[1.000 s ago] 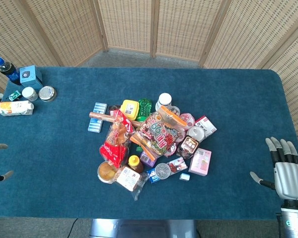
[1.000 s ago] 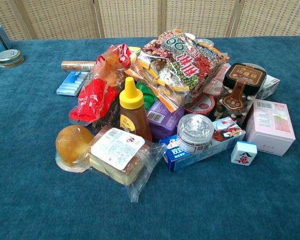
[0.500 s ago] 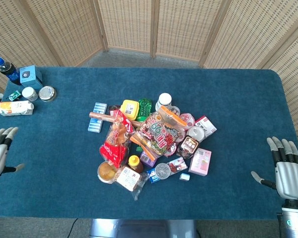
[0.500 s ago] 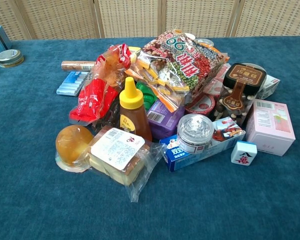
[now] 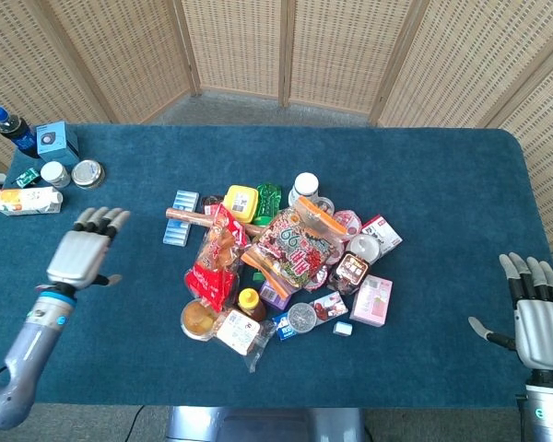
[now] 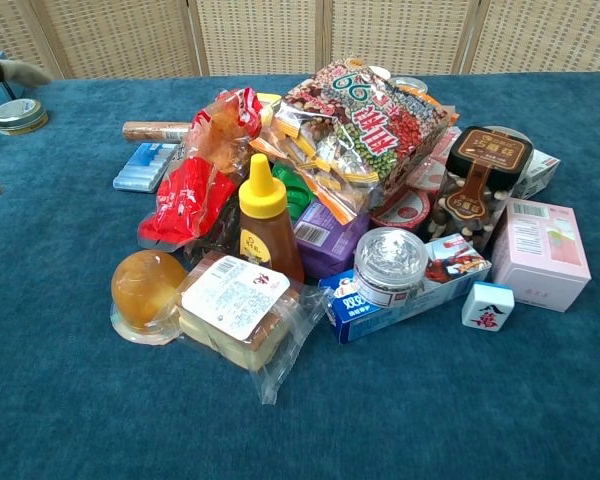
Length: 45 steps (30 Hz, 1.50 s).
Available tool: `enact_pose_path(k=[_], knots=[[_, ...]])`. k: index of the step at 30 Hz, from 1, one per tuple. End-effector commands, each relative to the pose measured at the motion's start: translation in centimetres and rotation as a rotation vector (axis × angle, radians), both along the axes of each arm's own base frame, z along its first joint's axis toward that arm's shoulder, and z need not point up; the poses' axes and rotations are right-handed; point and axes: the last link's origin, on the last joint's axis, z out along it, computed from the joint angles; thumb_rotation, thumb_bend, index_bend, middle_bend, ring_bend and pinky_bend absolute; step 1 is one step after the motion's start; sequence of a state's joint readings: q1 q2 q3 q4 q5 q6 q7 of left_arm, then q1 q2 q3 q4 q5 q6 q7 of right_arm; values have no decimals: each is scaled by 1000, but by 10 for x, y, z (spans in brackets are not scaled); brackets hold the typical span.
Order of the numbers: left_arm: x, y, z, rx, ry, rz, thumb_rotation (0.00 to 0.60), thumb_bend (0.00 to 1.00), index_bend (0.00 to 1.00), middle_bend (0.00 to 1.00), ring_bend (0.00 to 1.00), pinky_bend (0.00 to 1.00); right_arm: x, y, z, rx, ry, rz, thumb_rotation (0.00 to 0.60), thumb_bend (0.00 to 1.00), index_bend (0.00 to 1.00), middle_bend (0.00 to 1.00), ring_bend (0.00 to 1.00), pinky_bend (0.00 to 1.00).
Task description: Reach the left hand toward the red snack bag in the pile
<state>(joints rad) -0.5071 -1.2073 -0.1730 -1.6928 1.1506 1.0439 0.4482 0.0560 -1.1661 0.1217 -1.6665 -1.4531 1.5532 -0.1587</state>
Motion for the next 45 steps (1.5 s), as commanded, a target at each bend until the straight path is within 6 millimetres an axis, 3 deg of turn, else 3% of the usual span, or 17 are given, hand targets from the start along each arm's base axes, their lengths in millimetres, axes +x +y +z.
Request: enact_pose_path(k=[1,10,18,27,35,45], knots=[[21,5,-17,-41,-11,-109,600,0,0,0,0,59,0,0,1,-2,-3,2,497,0,0,0,0,0],[31,9,-27,-116,-12,-369,600,1,0,0,0,32,1,0,3,-6,-11,0,503,0,0,0,0,0],[30,12,-28,-170,30,-617,600,0,0,0,0,66,1,0,4,-10,-14,-3,503,0,0,0,0,0],[30,32,-27,-202,117,-797,600,0,0,0,0,107,0,0,0,-1,-2,-8,505,0,0,0,0,0],[47,50,-45,-219,182,-872,600,0,0,0,0,128,0,-1,2,-8,-3,-13,507,0,0,0,0,0],[62,57,-75,-256,232,-940,600,0,0,0,0,178,0,-1,6,-18,-19,-8,508,0,0,0,0,0]])
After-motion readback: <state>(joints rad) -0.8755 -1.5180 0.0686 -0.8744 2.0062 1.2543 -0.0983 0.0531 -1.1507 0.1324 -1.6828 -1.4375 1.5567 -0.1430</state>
